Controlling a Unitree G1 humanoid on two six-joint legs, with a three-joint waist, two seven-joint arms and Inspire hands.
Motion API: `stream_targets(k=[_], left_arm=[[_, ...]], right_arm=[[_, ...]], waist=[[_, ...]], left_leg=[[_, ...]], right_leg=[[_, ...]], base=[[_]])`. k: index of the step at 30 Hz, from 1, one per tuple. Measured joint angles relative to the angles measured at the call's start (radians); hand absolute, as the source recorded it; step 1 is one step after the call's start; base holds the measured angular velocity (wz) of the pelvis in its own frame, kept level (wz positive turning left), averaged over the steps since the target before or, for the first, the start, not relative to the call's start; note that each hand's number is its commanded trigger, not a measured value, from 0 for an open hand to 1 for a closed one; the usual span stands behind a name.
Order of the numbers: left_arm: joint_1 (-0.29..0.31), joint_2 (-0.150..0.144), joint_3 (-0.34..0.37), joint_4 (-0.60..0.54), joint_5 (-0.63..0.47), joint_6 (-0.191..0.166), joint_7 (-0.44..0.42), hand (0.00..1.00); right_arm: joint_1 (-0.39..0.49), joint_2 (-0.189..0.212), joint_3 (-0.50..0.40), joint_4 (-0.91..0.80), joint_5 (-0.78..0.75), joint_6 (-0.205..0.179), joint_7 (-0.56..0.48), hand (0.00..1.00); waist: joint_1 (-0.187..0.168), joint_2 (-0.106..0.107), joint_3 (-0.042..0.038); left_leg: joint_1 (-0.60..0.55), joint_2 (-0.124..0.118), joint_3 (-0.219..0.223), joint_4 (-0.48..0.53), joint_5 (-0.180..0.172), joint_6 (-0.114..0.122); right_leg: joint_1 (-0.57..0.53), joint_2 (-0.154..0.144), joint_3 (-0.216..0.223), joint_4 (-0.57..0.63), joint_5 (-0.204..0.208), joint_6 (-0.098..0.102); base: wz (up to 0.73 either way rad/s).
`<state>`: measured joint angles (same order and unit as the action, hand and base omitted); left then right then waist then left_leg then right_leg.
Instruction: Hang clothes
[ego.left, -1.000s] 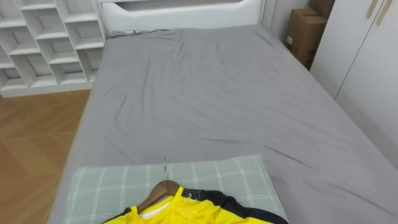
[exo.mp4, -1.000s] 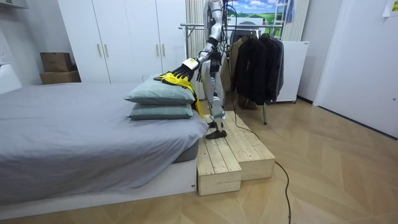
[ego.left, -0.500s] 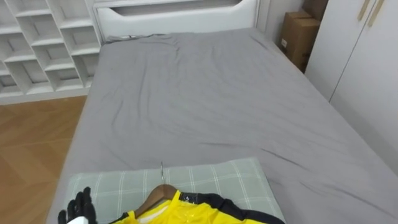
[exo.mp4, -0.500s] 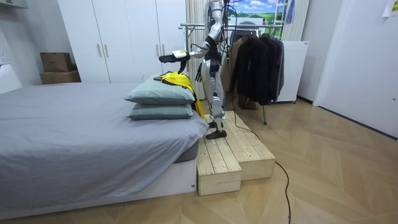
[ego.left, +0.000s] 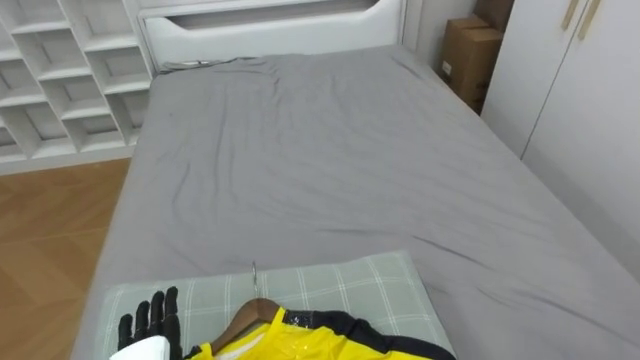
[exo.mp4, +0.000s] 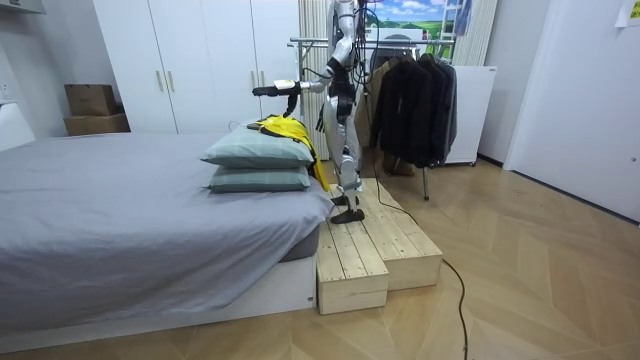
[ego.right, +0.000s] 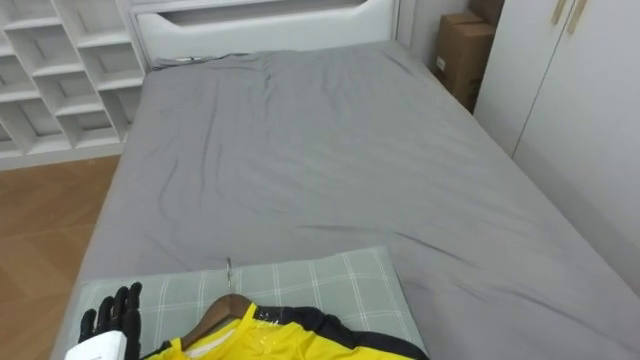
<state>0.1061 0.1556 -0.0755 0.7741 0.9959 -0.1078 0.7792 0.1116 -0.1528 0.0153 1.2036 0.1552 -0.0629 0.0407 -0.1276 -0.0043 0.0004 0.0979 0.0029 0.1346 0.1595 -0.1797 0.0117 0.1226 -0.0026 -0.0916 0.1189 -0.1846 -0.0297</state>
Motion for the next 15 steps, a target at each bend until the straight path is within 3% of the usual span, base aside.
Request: stream_targets(k=[15], left_arm=[[-0.004, -0.01, -0.002, 0.038, -0.005, 0.024, 0.003, 0.0]], right_arm=[[0.052, -0.004, -0.04, 0.013, 0.046, 0.013, 0.019, 0.0]], waist=[[-0.01, 0.001, 0.0012]], left_leg=[[0.017, 0.001, 0.01, -0.01, 0.0, 0.0]], right_leg=[[0.004, 0.001, 0.012, 0.006, 0.0, 0.0]], base=[[-0.02]])
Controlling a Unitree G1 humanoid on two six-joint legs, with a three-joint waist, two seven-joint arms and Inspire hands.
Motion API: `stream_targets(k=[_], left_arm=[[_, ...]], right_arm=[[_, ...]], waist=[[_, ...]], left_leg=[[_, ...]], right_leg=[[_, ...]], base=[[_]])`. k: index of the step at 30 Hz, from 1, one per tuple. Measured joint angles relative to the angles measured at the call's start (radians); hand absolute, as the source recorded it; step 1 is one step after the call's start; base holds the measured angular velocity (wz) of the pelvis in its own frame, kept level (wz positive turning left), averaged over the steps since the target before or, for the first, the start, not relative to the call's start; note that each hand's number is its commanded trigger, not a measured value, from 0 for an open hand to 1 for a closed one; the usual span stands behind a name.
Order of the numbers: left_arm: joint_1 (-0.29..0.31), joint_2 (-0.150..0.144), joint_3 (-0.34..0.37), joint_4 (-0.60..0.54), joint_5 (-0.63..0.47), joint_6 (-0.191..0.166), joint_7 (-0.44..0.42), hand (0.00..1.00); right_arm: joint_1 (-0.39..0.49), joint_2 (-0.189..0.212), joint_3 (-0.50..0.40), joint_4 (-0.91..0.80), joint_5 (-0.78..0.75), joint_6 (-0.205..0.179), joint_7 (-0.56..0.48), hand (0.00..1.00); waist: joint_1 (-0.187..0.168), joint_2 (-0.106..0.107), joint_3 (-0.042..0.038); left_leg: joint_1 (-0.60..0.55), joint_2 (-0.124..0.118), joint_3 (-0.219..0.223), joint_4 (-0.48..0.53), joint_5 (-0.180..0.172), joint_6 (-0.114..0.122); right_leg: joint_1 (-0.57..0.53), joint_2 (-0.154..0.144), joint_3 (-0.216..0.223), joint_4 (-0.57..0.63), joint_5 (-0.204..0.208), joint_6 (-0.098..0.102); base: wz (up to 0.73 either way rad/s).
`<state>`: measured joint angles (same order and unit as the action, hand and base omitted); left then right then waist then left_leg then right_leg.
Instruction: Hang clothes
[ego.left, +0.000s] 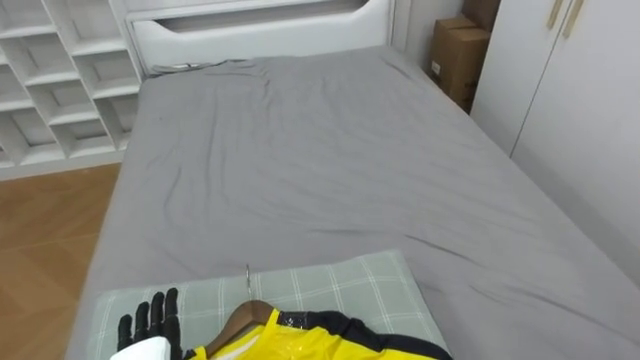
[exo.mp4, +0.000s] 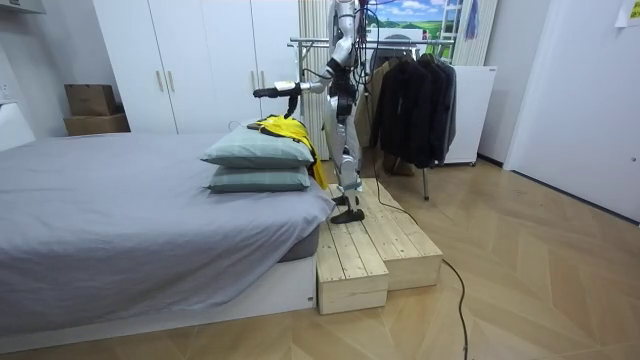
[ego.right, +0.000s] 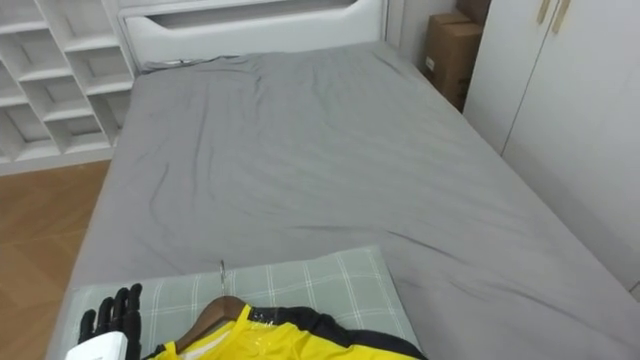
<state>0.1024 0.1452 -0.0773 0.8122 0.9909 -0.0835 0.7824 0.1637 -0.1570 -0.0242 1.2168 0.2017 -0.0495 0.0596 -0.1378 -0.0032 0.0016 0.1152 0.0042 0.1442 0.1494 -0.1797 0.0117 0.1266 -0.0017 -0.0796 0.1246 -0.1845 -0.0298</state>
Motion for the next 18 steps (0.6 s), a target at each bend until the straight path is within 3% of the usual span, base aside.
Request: stream_targets(k=[10, 18], left_arm=[[-0.021, 0.0, 0.003, 0.013, -0.007, 0.009, -0.008, 0.0], [-0.023, -0.001, 0.039, 0.019, -0.018, 0.011, -0.011, 0.0]], right_arm=[[-0.006, -0.001, -0.01, 0.081, 0.077, 0.03, -0.001, 0.0], [-0.007, -0.001, -0.02, 0.114, 0.067, 0.054, -0.003, 0.0]], waist=[[-0.008, -0.008, 0.0007], [-0.023, -0.037, 0.0004]], left_leg=[[-0.016, 0.0, 0.017, -0.005, 0.0, 0.0], [-0.018, 0.0, 0.019, -0.005, 0.0, 0.0]], right_leg=[[-0.03, 0.001, 0.02, 0.015, -0.001, 0.001], [-0.033, 0.001, 0.021, 0.015, -0.001, 0.001]], base=[[-0.05], [-0.01]])
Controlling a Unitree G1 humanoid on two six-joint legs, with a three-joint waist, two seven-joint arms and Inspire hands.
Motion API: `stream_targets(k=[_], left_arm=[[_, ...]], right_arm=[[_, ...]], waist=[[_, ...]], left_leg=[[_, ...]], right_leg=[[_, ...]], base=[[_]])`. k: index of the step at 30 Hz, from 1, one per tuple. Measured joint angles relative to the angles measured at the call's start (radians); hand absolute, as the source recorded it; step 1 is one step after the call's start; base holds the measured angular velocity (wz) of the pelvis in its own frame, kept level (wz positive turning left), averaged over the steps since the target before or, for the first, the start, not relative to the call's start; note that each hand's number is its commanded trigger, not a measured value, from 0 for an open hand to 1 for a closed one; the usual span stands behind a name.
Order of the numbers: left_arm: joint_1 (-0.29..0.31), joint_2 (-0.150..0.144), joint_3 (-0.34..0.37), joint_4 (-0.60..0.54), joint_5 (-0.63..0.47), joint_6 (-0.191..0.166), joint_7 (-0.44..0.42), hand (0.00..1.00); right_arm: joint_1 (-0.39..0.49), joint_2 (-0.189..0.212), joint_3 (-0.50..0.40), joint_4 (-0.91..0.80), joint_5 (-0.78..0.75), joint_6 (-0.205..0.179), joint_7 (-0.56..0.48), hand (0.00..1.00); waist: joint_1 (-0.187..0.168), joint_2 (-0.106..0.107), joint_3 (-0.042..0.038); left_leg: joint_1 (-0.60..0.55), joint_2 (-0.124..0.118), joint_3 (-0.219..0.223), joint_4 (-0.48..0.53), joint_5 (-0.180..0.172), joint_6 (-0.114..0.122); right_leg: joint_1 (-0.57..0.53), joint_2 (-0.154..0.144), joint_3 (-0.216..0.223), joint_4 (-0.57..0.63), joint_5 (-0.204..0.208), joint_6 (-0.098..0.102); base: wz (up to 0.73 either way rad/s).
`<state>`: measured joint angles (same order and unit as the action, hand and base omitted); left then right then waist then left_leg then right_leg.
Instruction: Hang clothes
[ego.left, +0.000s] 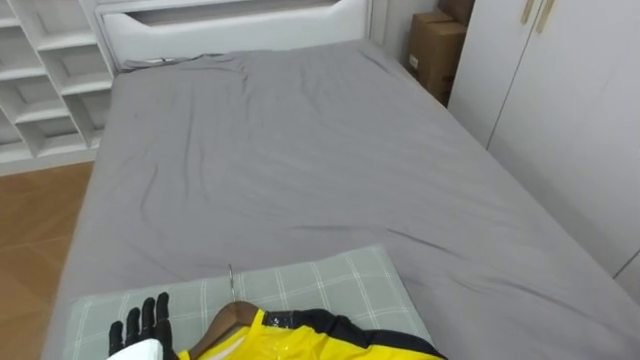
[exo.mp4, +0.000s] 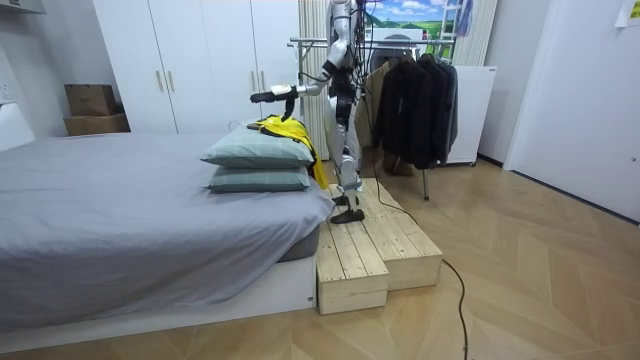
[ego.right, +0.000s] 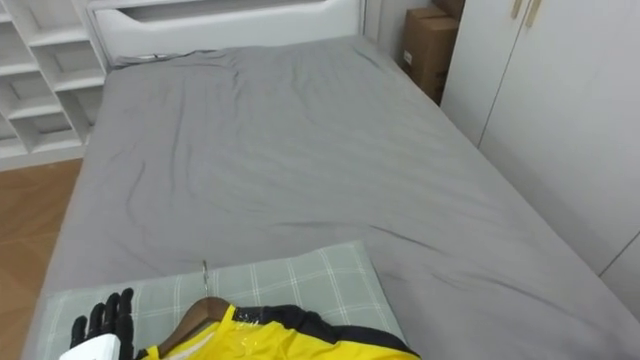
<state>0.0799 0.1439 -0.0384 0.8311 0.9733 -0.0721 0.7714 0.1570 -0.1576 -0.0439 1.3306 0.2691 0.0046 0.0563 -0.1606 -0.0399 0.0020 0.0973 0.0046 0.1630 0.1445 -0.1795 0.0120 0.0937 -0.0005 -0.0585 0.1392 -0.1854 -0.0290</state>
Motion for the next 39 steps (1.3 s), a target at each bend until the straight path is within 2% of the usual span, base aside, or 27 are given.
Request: stream_targets(k=[4, 7, 12, 16, 17, 21, 25, 33, 39], left_arm=[[-0.01, -0.001, -0.027, 0.047, -0.042, 0.001, -0.014, 0.0], [-0.011, -0.006, -0.064, 0.055, -0.094, 0.011, -0.034, 0.0], [-0.028, -0.013, -0.083, 0.056, -0.157, 0.028, -0.054, 0.0], [-0.055, -0.013, -0.087, 0.063, -0.157, 0.03, -0.082, 0.0], [-0.059, -0.013, -0.088, 0.067, -0.156, 0.031, -0.086, 0.0], [-0.073, -0.013, -0.094, 0.08, -0.156, 0.048, -0.108, 0.0], [-0.102, -0.015, -0.095, 0.156, -0.157, 0.054, -0.117, 0.0], [-0.109, -0.019, -0.093, 0.192, -0.157, 0.057, -0.14, 0.0], [-0.123, -0.019, -0.093, 0.21, -0.158, 0.067, -0.167, 0.0]], right_arm=[[0.001, 0.001, 0.012, 0.0, -0.003, 0.007, -0.001, 0.0], [-0.001, 0.002, 0.023, -0.003, -0.011, 0.011, -0.002, 0.0], [-0.001, 0.002, 0.022, -0.011, -0.013, 0.02, -0.024, 0.0], [-0.003, 0.002, 0.023, -0.013, -0.017, 0.025, -0.043, 0.0], [-0.003, 0.002, 0.023, -0.013, -0.02, 0.031, -0.044, 0.0], [-0.006, 0.002, 0.023, -0.011, -0.034, 0.042, -0.05, 0.0], [-0.016, 0.004, 0.024, 0.0, -0.038, 0.047, -0.056, 0.0], [-0.019, 0.005, 0.024, 0.0, -0.048, 0.063, -0.054, 0.0], [-0.021, 0.005, 0.036, 0.0, -0.051, 0.083, -0.054, 0.0]], waist=[[-0.006, -0.009, -0.0008], [-0.015, -0.009, -0.0009], [-0.041, -0.006, -0.0002], [-0.053, -0.006, 0.0013], [-0.053, -0.006, -0.001], [-0.053, -0.009, -0.0015], [-0.054, -0.011, -0.0008], [-0.052, -0.032, 0.0002], [-0.051, -0.035, -0.0024]], left_leg=[[-0.004, -0.001, 0.0, 0.0, 0.0, 0.0], [-0.005, -0.001, -0.002, 0.0, 0.0, 0.0], [-0.013, 0.0, -0.002, 0.001, 0.0, 0.0], [-0.019, 0.001, 0.003, 0.002, 0.0, 0.0], [-0.019, 0.001, 0.004, 0.002, 0.0, 0.0], [-0.037, 0.002, 0.005, 0.004, 0.0, 0.0], [-0.038, 0.003, 0.005, 0.003, 0.0, 0.0], [-0.047, 0.002, 0.005, 0.002, 0.0, 0.0], [-0.055, 0.003, 0.005, 0.006, 0.0, 0.0]], right_leg=[[-0.004, -0.001, 0.001, 0.001, 0.0, 0.0], [-0.004, -0.001, -0.001, 0.003, 0.0, 0.0], [-0.005, -0.001, -0.002, 0.006, 0.0, 0.0], [-0.019, -0.001, 0.001, 0.011, 0.0, 0.0], [-0.024, -0.001, 0.002, 0.012, 0.0, 0.0], [-0.043, 0.0, 0.002, 0.015, 0.001, 0.0], [-0.042, 0.001, 0.001, 0.018, 0.001, 0.0], [-0.045, 0.0, 0.001, 0.013, 0.001, 0.0], [-0.058, 0.0, 0.001, 0.015, 0.001, 0.0]], base=[[0.0], [0.0], [0.0], [-0.02], [-0.05], [0.0], [0.0], [0.0], [0.0]])
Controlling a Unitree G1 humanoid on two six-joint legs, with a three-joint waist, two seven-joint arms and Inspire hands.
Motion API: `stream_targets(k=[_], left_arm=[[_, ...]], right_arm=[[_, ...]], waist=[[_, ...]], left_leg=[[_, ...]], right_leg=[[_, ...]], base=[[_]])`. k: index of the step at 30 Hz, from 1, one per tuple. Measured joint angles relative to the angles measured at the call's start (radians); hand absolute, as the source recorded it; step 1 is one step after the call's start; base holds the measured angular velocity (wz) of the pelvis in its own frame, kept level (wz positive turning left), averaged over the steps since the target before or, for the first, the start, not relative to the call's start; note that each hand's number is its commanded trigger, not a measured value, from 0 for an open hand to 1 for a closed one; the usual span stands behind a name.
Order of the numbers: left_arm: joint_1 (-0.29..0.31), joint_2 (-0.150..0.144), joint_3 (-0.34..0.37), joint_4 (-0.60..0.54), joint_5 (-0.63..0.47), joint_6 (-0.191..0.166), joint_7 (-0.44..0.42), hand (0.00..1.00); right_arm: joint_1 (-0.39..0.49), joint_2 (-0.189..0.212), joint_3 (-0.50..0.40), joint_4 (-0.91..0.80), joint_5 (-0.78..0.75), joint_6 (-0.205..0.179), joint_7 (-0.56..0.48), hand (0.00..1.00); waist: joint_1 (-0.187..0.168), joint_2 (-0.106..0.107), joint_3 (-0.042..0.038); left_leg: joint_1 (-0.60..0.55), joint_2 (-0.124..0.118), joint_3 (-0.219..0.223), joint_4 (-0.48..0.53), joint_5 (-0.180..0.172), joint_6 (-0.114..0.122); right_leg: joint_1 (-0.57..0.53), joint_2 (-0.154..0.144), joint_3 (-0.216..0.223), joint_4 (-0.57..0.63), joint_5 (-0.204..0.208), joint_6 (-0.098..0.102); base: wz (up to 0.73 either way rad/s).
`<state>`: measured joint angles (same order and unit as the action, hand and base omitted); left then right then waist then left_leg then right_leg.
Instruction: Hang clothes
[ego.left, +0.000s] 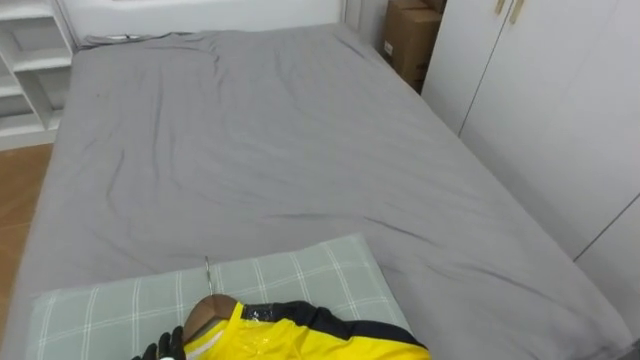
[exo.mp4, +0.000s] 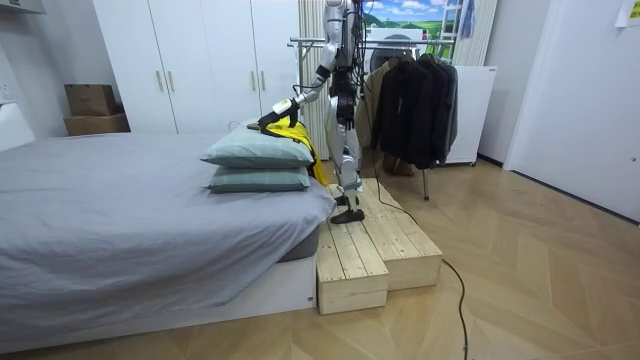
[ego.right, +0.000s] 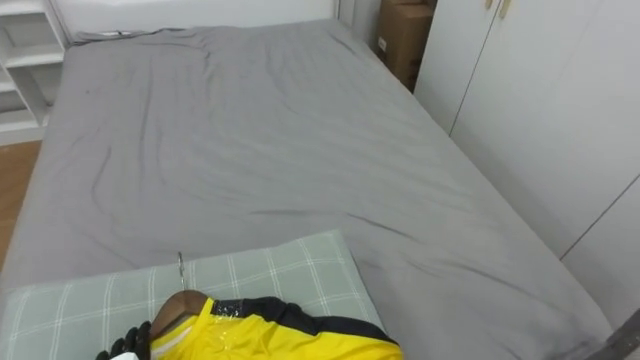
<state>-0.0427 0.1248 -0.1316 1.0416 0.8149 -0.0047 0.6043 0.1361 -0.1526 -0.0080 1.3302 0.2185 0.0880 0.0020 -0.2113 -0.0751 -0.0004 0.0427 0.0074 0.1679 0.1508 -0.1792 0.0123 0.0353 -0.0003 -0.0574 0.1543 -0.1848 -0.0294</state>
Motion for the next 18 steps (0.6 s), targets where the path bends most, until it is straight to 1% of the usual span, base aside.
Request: stream_targets(k=[3, 6, 11, 18], left_arm=[[-0.006, 0.0, 0.0, 0.001, -0.001, 0.001, -0.021, 0.0], [-0.007, 0.0, 0.0, 0.001, -0.001, 0.001, -0.029, 0.0], [-0.008, 0.0, 0.0, 0.018, -0.002, 0.0, -0.029, 0.0], [-0.009, 0.0, 0.002, 0.019, -0.016, -0.001, -0.028, 0.0]], right_arm=[[-0.003, 0.003, 0.028, -0.002, -0.004, 0.0, -0.001, 0.0], [-0.01, 0.004, 0.031, -0.002, -0.005, 0.0, -0.004, 0.0], [-0.017, 0.004, 0.032, -0.003, -0.006, 0.0, -0.006, 0.0], [-0.018, 0.004, 0.033, -0.004, -0.006, 0.0, -0.006, 0.0]], waist=[[0.0, -0.001, 0.0], [0.0, -0.002, -0.0003], [0.0, -0.009, 0.0022], [0.003, -0.009, 0.0012]], left_leg=[[-0.011, 0.001, 0.0, 0.003, 0.0, 0.0], [-0.019, 0.001, 0.0, 0.005, 0.0, 0.0], [-0.021, 0.001, 0.006, 0.006, 0.0, 0.0], [-0.021, 0.001, 0.012, 0.006, 0.0, 0.0]], right_leg=[[-0.004, 0.0, -0.001, 0.002, 0.0, 0.0], [-0.016, 0.0, 0.0, 0.011, 0.0, 0.0], [-0.019, 0.0, 0.002, 0.013, 0.0, 0.0], [-0.024, 0.0, 0.009, 0.014, 0.0, 0.0]], base=[[0.0], [0.0], [0.0], [-0.02]])
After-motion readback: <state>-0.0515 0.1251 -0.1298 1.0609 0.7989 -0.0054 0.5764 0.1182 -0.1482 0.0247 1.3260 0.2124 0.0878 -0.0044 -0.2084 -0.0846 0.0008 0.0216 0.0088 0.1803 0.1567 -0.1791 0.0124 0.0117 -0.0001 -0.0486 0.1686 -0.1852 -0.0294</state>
